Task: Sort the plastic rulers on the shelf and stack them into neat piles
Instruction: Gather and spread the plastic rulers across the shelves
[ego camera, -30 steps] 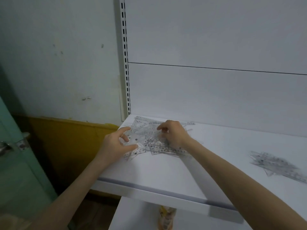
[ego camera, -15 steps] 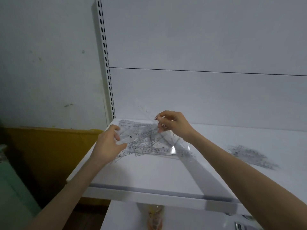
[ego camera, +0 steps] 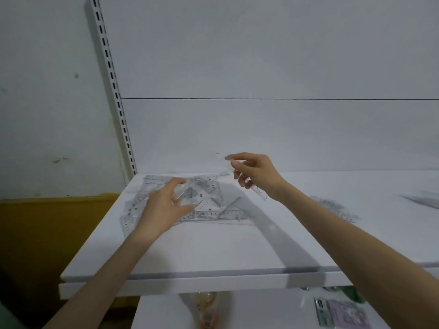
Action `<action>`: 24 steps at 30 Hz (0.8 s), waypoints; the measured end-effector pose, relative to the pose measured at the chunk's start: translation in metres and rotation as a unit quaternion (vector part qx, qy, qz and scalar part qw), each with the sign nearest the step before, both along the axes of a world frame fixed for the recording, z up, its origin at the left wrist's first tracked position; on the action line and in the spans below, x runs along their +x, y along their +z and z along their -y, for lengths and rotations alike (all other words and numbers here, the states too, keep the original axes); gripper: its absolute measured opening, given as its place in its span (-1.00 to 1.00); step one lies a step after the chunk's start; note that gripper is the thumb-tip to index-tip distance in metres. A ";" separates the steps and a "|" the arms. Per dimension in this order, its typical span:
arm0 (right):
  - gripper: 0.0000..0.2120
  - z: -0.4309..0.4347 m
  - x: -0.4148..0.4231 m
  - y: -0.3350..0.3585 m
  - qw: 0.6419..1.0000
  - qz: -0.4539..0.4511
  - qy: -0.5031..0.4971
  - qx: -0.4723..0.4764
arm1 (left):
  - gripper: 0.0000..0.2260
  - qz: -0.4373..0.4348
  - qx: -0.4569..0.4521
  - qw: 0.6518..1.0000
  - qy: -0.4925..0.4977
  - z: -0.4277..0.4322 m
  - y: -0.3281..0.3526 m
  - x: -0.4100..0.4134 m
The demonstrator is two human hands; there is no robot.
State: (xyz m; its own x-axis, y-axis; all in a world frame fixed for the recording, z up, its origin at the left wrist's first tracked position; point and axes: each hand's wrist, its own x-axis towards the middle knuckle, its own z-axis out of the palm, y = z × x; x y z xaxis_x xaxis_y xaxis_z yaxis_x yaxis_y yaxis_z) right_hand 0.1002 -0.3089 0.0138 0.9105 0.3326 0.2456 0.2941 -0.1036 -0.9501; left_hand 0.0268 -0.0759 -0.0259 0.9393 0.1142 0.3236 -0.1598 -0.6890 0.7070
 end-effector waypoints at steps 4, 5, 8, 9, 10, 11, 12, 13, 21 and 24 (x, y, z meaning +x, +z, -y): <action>-0.75 0.064 -0.016 -0.016 0.995 -0.035 -0.074 -0.064 | -0.61 -0.007 -0.015 0.999 -0.045 0.051 -0.004 0.020; -0.71 0.083 -0.022 -0.018 0.992 -0.046 -0.092 -0.079 | -0.63 -0.010 -0.015 0.998 -0.057 0.066 -0.005 0.025; -0.62 0.143 -0.039 -0.024 0.981 -0.081 -0.140 -0.109 | -0.61 -0.017 -0.013 0.995 -0.098 0.116 -0.006 0.040; -0.61 0.164 -0.045 -0.026 0.978 -0.087 -0.156 -0.111 | -0.60 -0.014 -0.002 0.993 -0.113 0.134 -0.006 0.044; -0.61 0.187 -0.051 -0.027 0.974 -0.090 -0.176 -0.110 | -0.59 -0.011 0.012 0.991 -0.130 0.154 -0.004 0.046; -0.60 0.210 -0.057 -0.028 0.970 -0.089 -0.200 -0.109 | -0.58 -0.007 0.023 0.989 -0.147 0.176 -0.003 0.047; -0.60 0.233 -0.063 -0.028 0.964 -0.086 -0.226 -0.112 | -0.58 -0.006 0.028 0.986 -0.166 0.199 -0.002 0.048; -0.61 0.256 -0.069 -0.029 0.956 -0.085 -0.253 -0.118 | -0.57 -0.004 0.032 0.983 -0.183 0.222 -0.001 0.050; -0.64 0.466 -0.107 -0.039 0.894 -0.047 -0.379 -0.237 | -0.62 0.005 0.041 0.965 -0.260 0.423 -0.004 0.060; -0.68 0.546 -0.122 -0.048 0.871 -0.025 -0.417 -0.257 | -0.62 -0.001 0.041 0.959 -0.281 0.504 -0.007 0.059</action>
